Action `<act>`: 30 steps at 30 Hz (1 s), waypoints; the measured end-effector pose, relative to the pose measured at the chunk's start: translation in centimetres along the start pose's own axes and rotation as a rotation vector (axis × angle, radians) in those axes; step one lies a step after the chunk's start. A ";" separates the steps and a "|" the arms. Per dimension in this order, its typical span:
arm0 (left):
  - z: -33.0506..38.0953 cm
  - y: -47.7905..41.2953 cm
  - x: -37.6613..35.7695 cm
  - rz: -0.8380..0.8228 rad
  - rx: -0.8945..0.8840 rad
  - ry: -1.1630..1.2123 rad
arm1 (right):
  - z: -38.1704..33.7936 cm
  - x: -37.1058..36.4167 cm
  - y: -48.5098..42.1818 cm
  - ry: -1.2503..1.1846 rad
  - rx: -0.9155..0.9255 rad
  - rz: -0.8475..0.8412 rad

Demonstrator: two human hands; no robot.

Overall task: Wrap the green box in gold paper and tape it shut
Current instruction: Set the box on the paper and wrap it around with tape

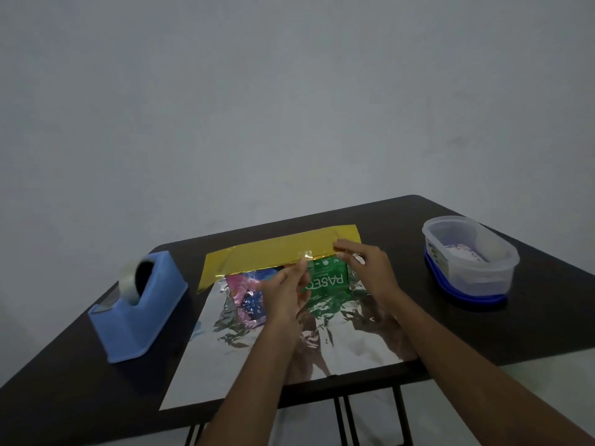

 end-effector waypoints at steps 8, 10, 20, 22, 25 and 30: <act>-0.5 -0.2 -0.8 0.106 -0.053 0.057 | 0.6 0.4 0.1 0.022 -0.009 0.044; -0.1 -0.3 -0.4 0.131 -0.080 0.076 | 0.7 0.6 0.2 0.038 -0.022 0.065; 0.1 -0.6 -1.1 0.057 -0.039 -0.002 | 1.3 0.2 0.4 0.175 -0.055 0.040; 0.1 -0.5 -1.7 0.046 -0.050 -0.001 | 1.4 0.1 0.5 0.177 -0.057 0.028; -0.1 -0.7 -1.9 0.072 -0.055 0.012 | 1.4 0.1 0.5 0.167 -0.064 0.023; -0.7 -1.2 -2.0 0.099 -0.042 -0.003 | 1.0 0.1 0.6 0.168 -0.063 0.029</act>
Point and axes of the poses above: each hand's wrist, its own y-axis away from the middle knuckle, its own x-axis out of the back of the hand, z = x × y, the point moved 8 cm from there along -y, towards the middle knuckle, and after that the axes turned 3 degrees about x, right-handed, at the moved point
